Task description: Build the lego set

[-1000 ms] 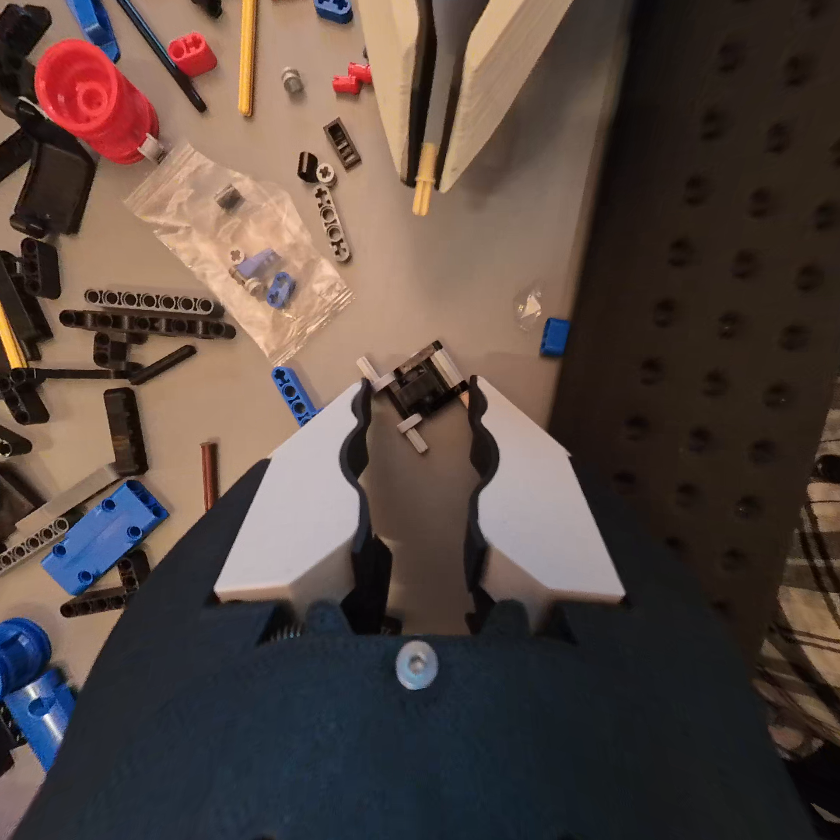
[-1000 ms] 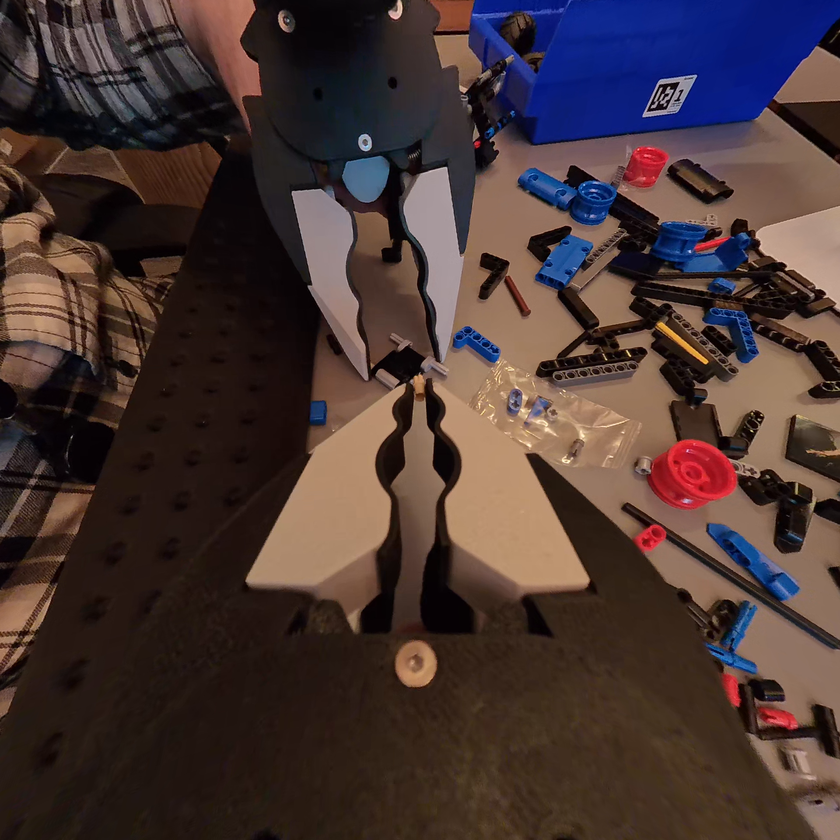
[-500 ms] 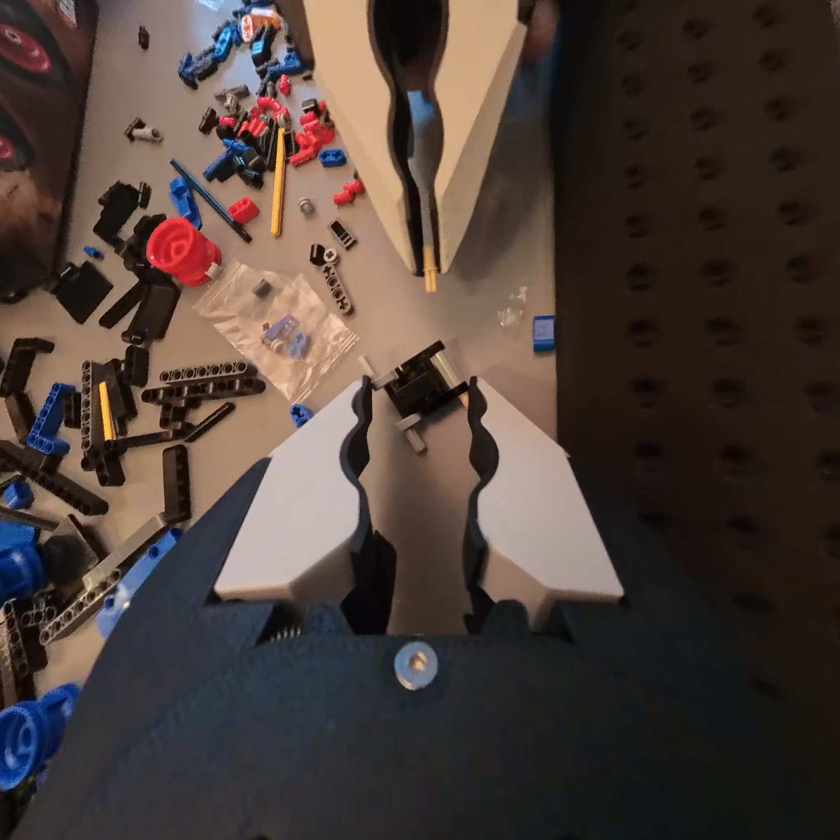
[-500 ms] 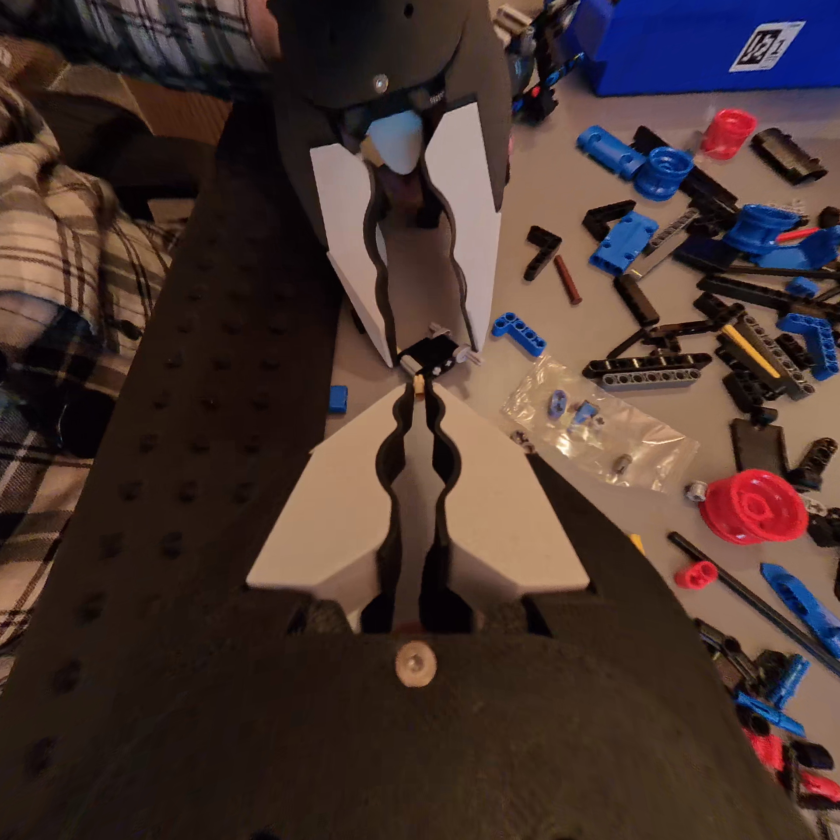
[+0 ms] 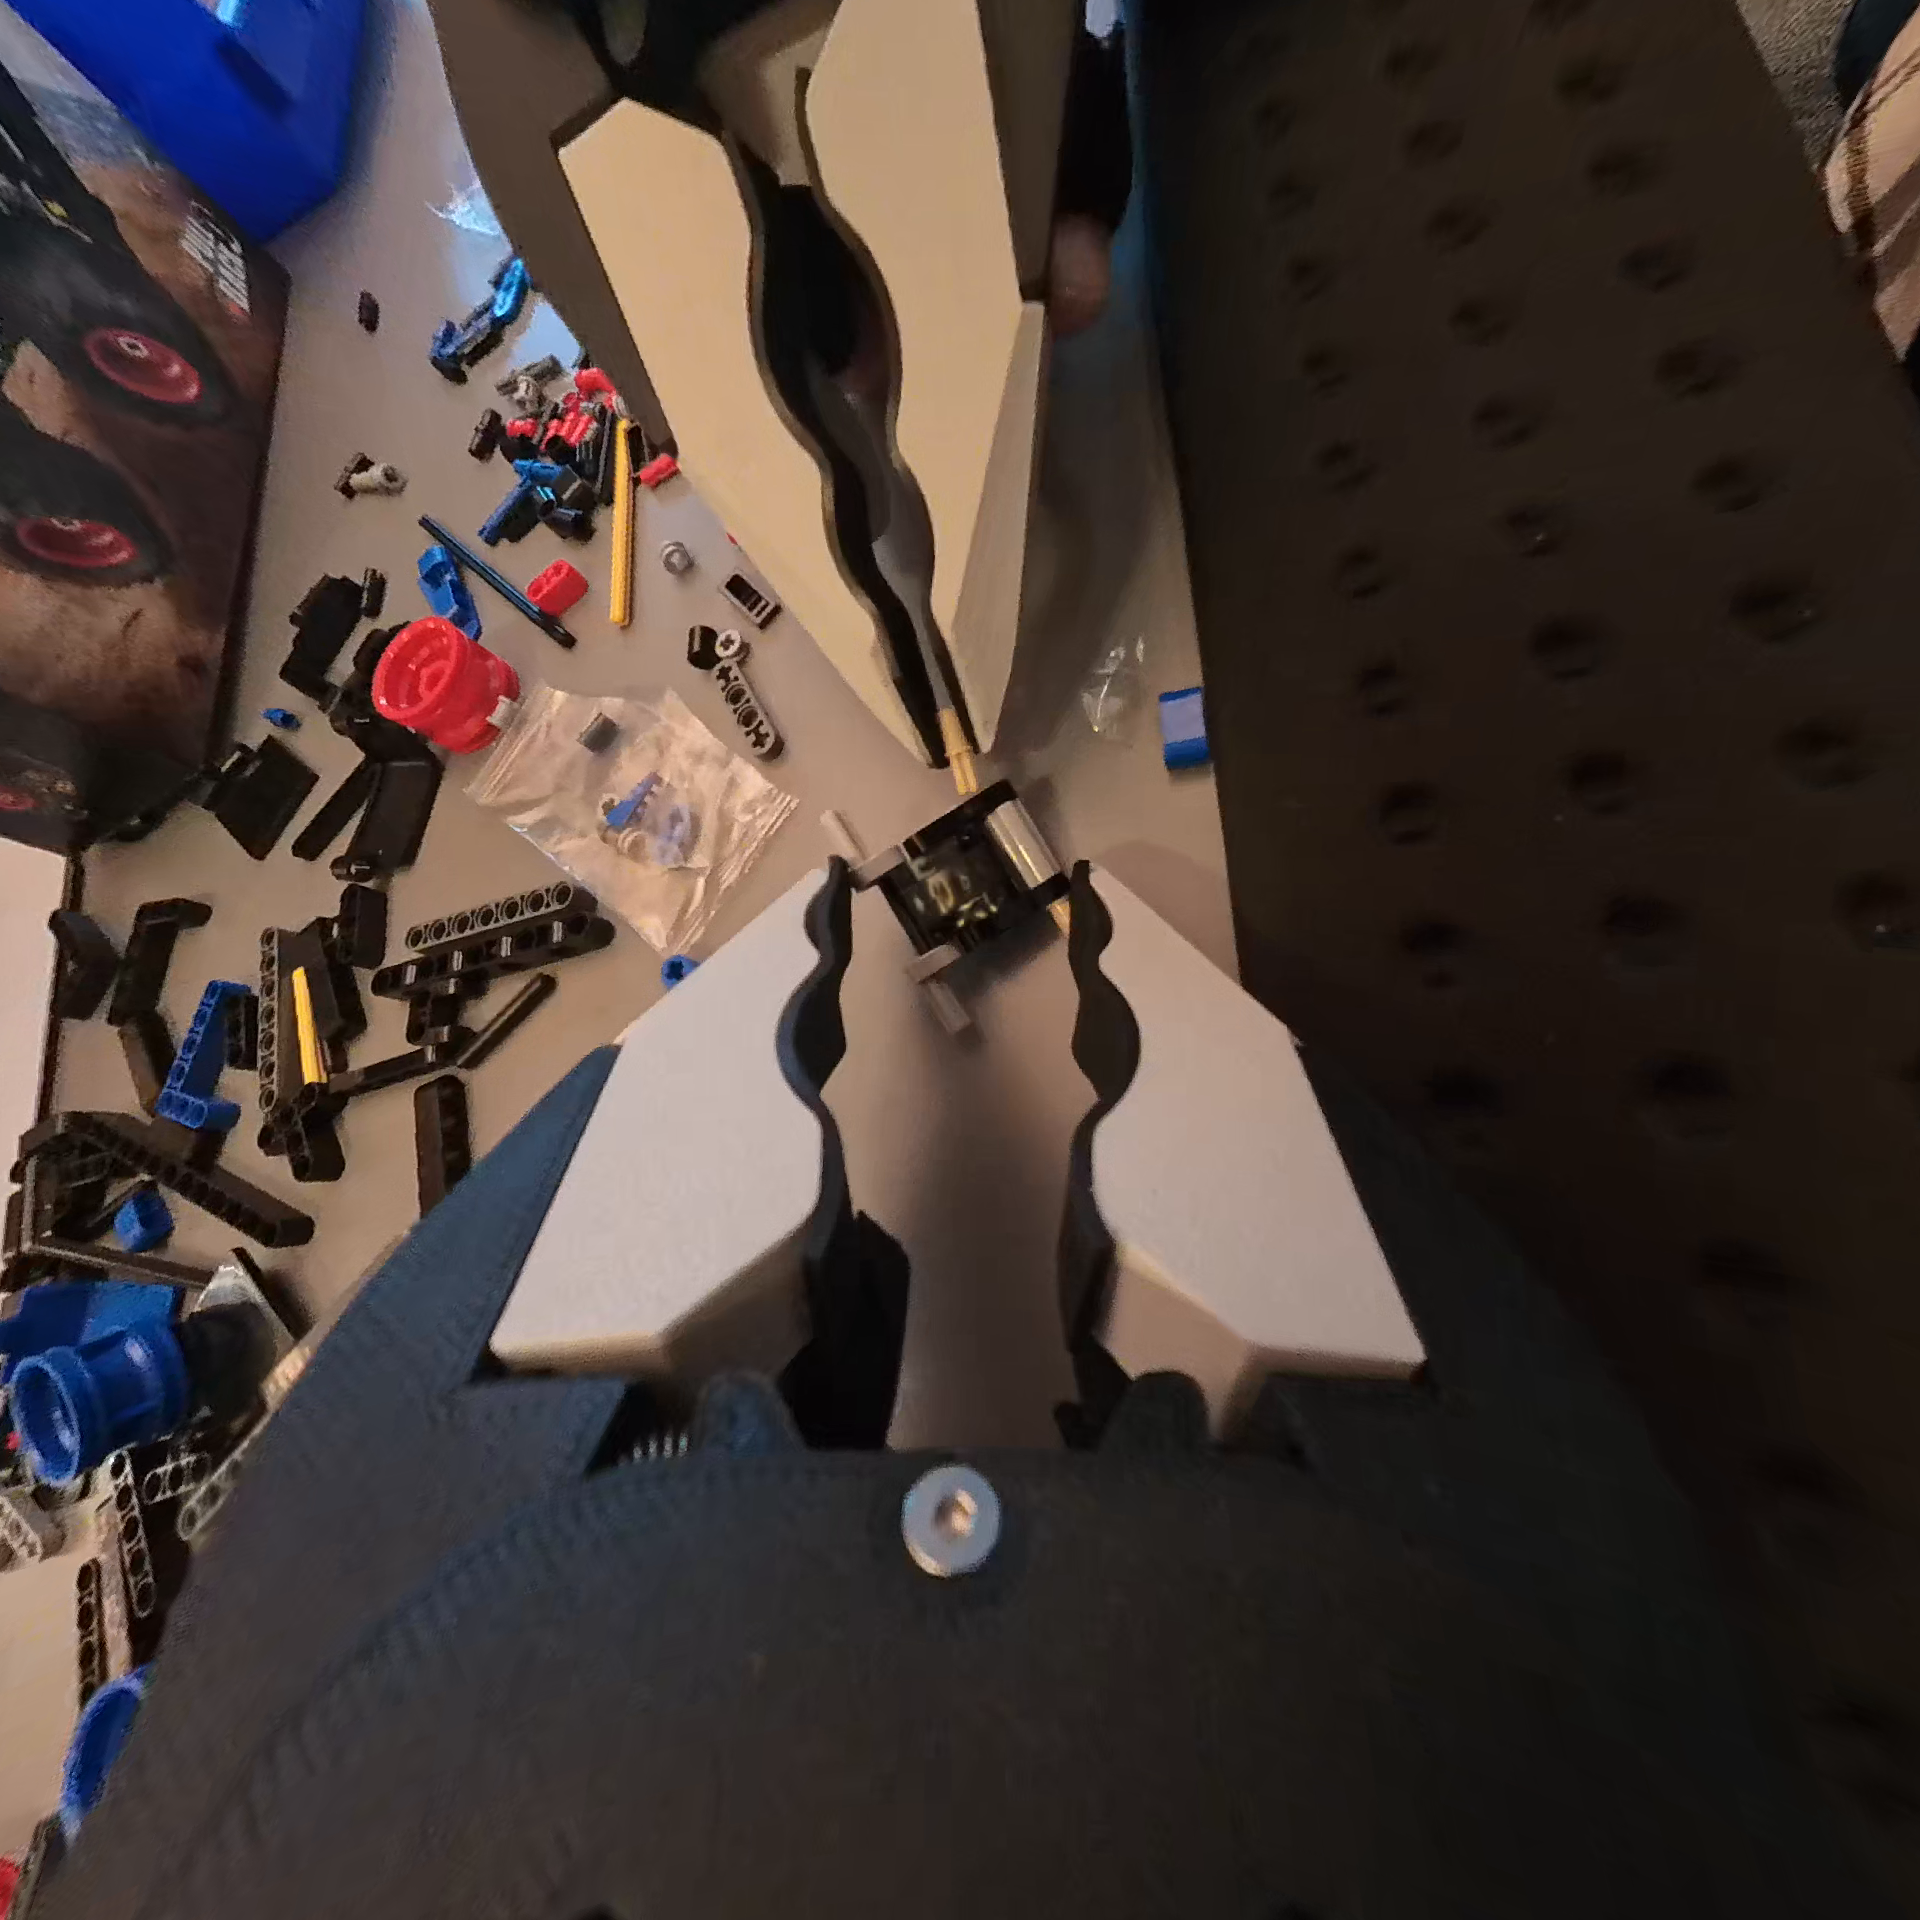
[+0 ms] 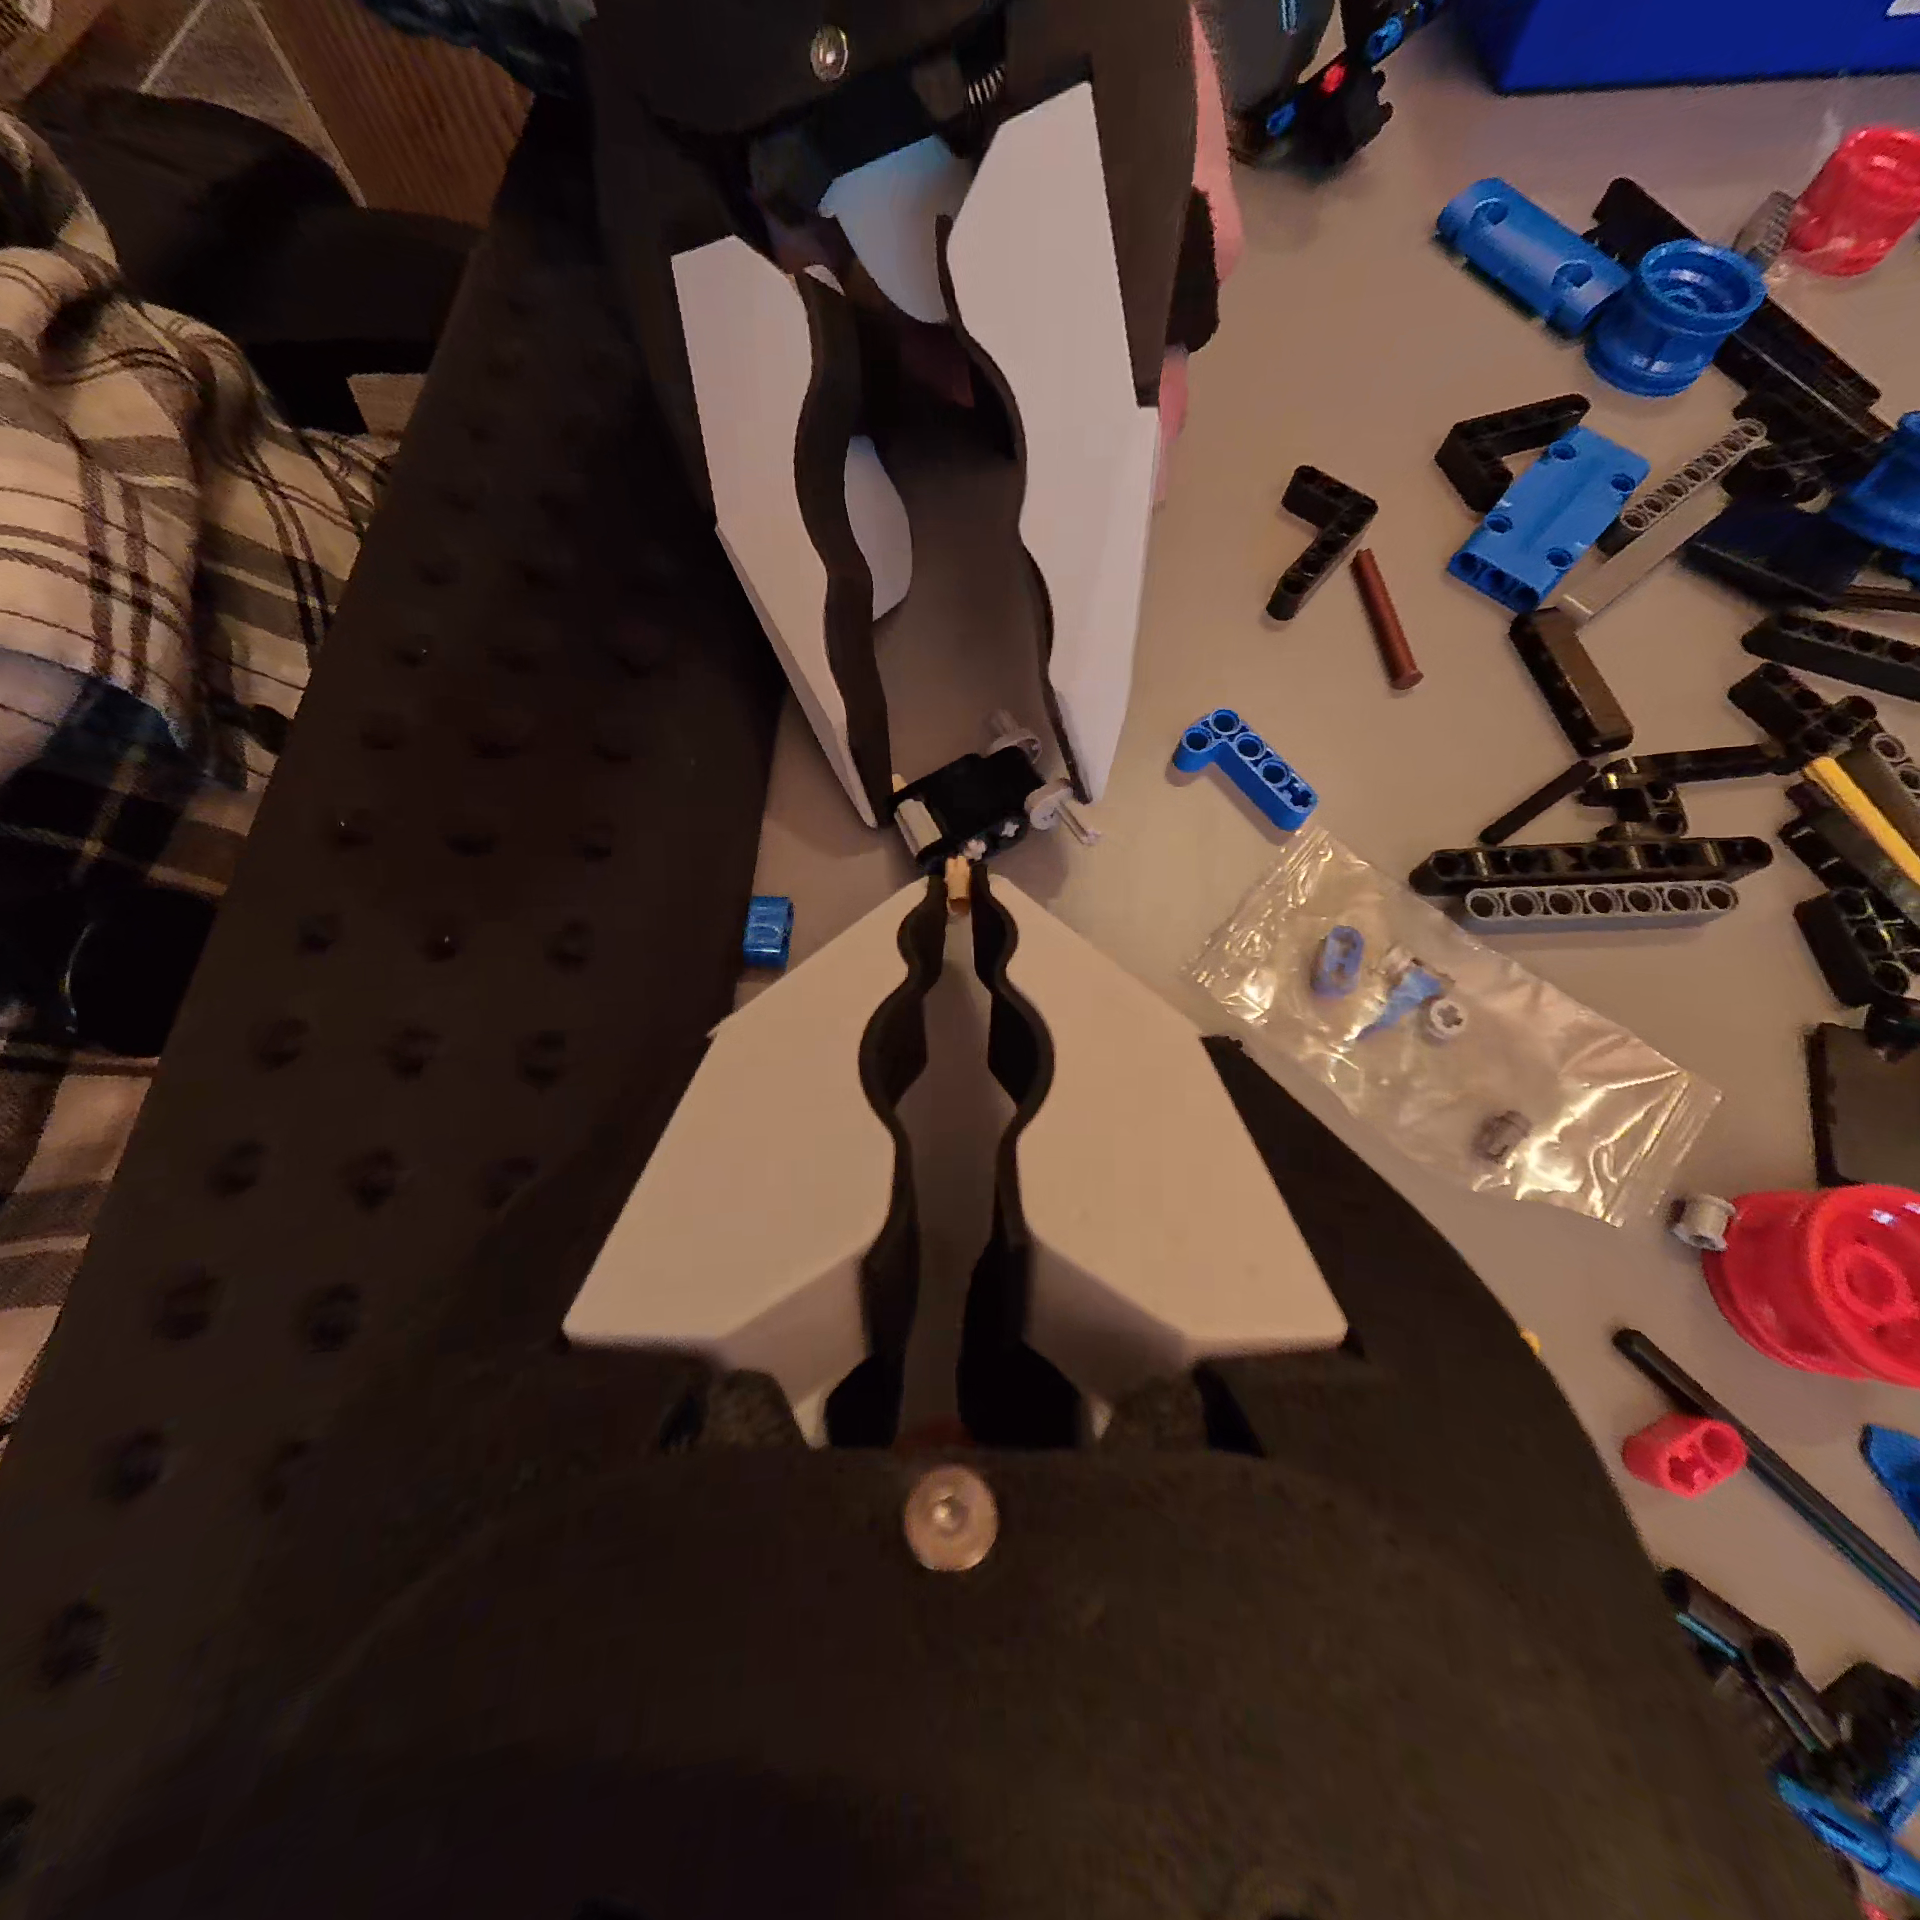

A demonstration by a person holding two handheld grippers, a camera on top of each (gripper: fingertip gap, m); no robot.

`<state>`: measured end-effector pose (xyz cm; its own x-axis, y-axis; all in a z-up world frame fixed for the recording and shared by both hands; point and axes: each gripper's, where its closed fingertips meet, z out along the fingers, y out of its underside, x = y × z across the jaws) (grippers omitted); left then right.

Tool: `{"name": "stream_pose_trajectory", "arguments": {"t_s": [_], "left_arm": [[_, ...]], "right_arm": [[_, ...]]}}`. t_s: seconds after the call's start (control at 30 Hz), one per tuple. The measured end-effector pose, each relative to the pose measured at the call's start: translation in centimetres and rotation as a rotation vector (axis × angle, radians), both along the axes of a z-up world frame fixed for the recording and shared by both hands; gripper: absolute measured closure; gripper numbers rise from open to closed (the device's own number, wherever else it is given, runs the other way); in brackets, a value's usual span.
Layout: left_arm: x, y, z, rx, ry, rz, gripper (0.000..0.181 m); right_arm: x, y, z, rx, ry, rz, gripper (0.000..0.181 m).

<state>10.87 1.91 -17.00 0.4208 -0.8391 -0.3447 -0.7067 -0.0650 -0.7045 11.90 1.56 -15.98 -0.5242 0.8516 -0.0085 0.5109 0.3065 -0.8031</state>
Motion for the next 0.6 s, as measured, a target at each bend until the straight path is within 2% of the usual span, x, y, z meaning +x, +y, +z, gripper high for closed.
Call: {"name": "stream_pose_trajectory", "arguments": {"t_s": [0.6], "left_arm": [[0.3,-0.6,0.1,0.080,0.017,-0.064,0.140]], "right_arm": [[0.1,-1.6,0.1,0.046,0.045,0.082,0.178]]}}
